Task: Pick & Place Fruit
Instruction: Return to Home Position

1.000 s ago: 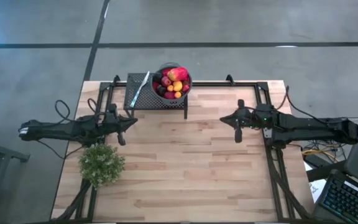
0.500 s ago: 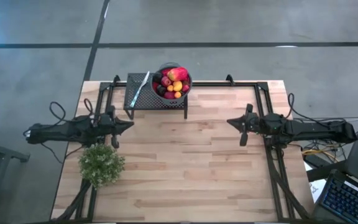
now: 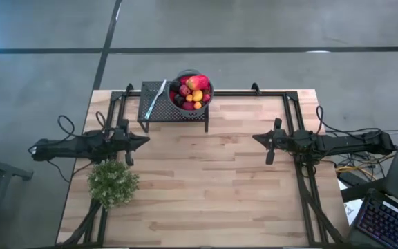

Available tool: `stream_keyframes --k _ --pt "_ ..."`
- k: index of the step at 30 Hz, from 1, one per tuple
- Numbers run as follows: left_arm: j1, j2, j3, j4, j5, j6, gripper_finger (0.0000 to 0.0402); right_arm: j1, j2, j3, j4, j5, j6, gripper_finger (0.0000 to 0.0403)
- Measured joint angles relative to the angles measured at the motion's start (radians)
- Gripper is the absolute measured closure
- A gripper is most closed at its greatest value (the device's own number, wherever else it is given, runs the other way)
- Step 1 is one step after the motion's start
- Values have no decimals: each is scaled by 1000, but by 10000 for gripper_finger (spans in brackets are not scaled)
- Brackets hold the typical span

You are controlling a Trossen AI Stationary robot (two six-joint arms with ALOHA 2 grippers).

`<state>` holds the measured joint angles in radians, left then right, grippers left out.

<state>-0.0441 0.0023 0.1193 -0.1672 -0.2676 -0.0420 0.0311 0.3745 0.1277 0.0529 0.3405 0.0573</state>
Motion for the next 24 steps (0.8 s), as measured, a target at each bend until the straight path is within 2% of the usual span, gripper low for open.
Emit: stream_keyframes --k 7,17,24 --pt "0 -1 -51 48 -11 -5 401 6 -7 -12 -32 -24 14 394" --pt "0 -1 -55 43 25 0 397 6 -9 -51 -56 -34 18 394" --pt "0 -1 -55 39 33 -12 393 6 -83 -104 -28 -34 -14 394"
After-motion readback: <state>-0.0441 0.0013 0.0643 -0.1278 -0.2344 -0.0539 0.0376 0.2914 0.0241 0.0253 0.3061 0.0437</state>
